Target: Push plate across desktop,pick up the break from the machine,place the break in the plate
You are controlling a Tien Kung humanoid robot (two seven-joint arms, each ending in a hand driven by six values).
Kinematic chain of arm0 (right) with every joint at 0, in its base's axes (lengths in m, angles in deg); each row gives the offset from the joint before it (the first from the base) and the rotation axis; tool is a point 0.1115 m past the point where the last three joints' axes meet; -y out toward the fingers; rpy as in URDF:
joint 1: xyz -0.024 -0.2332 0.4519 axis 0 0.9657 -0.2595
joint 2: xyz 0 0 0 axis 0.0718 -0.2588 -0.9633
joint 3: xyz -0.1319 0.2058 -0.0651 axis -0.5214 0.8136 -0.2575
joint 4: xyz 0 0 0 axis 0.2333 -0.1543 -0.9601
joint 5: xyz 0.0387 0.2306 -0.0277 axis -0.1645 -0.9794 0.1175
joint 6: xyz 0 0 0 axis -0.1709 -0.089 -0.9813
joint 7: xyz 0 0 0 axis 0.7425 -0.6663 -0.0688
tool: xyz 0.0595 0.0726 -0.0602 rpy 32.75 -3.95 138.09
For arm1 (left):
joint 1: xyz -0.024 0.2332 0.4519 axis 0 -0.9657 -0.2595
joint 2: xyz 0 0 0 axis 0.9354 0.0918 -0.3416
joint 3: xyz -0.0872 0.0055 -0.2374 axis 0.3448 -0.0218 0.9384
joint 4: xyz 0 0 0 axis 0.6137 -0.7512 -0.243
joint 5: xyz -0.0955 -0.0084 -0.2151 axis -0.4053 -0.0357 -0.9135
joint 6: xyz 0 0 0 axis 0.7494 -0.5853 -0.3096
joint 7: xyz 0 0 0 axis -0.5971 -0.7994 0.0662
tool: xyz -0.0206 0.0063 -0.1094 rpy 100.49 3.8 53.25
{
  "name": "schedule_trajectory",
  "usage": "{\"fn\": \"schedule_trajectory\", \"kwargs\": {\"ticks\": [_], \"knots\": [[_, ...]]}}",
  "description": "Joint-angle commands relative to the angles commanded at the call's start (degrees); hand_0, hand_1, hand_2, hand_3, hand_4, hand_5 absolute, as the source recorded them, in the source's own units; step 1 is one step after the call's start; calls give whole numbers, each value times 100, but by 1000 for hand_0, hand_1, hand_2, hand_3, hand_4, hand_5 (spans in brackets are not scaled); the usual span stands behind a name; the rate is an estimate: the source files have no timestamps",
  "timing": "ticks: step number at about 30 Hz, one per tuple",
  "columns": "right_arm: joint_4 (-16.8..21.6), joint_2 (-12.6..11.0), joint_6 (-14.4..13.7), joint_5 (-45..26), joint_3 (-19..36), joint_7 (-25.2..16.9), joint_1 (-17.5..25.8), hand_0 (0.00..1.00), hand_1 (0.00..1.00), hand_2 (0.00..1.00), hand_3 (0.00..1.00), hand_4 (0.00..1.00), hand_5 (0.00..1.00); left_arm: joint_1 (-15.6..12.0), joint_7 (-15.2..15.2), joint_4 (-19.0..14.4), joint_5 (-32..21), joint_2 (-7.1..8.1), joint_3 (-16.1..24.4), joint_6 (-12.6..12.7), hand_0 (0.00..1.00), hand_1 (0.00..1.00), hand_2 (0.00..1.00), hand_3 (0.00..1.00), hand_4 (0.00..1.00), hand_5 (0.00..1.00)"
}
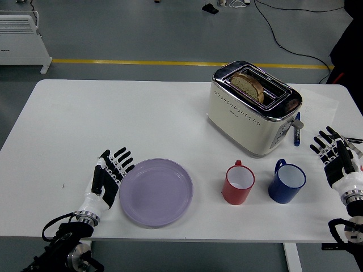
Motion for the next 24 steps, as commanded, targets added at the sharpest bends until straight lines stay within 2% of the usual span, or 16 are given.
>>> {"fn": "schedule_trajectory", "kwargs": {"ticks": [3, 7, 11, 13, 15, 16, 17, 19, 22, 23, 24], "knots": [[85, -13, -14, 30, 4, -3, 13, 761, 735, 755, 738, 490, 508, -70, 46, -324, 90, 0, 28, 91, 793, 820, 834, 785, 574, 998], [280, -37, -85, 166, -39, -24, 20, 761, 735, 754, 738, 490, 508, -129, 79, -572, 164, 0, 134, 176, 789, 815, 831, 781, 578, 998], [643, -97, -395, 765, -212, -150, -18, 761, 736, 751, 737, 491, 503, -225, 126, -813, 334, 0, 339, 362, 786, 808, 825, 773, 578, 998], [938, -187, -688, 1246, -375, -181, -119, 761, 736, 751, 737, 491, 503, -303, 148, -969, 431, 0, 585, 458, 786, 808, 825, 773, 578, 998], [1100, -261, -837, 1720, -482, -147, -201, 761, 736, 751, 737, 491, 503, -339, 155, -1037, 479, 0, 749, 507, 786, 808, 825, 773, 578, 998], [1193, -324, -906, 1932, -564, -107, -274, 761, 736, 751, 737, 491, 503, -357, 161, -1070, 500, 0, 862, 536, 786, 808, 825, 773, 578, 998], [1343, -455, -1001, 2193, -721, 11, -439, 787, 778, 800, 762, 527, 445, -387, 171, -1117, 523, 0, 1073, 585, 780, 801, 822, 767, 581, 998], [1503, -646, -1105, 2677, -949, 211, -705, 787, 778, 800, 762, 527, 445, -419, 192, -1159, 550, 0, 1381, 645, 780, 801, 822, 767, 581, 998], [1540, -814, -1179, 3384, -1200, 504, -1063, 787, 778, 800, 762, 527, 445, -451, 204, -1194, 565, 0, 1696, 682, 780, 801, 822, 767, 581, 998], [1474, -894, -1209, 3645, -1343, 683, -1248, 840, 821, 867, 833, 660, 321, -475, 208, -1218, 581, 0, 1826, 697, 778, 795, 822, 764, 583, 998], [1436, -932, -1222, 3869, -1458, 840, -1413, 840, 821, 867, 833, 660, 321, -487, 210, -1230, 590, 0, 1914, 703, 778, 795, 822, 764, 583, 998]]}}
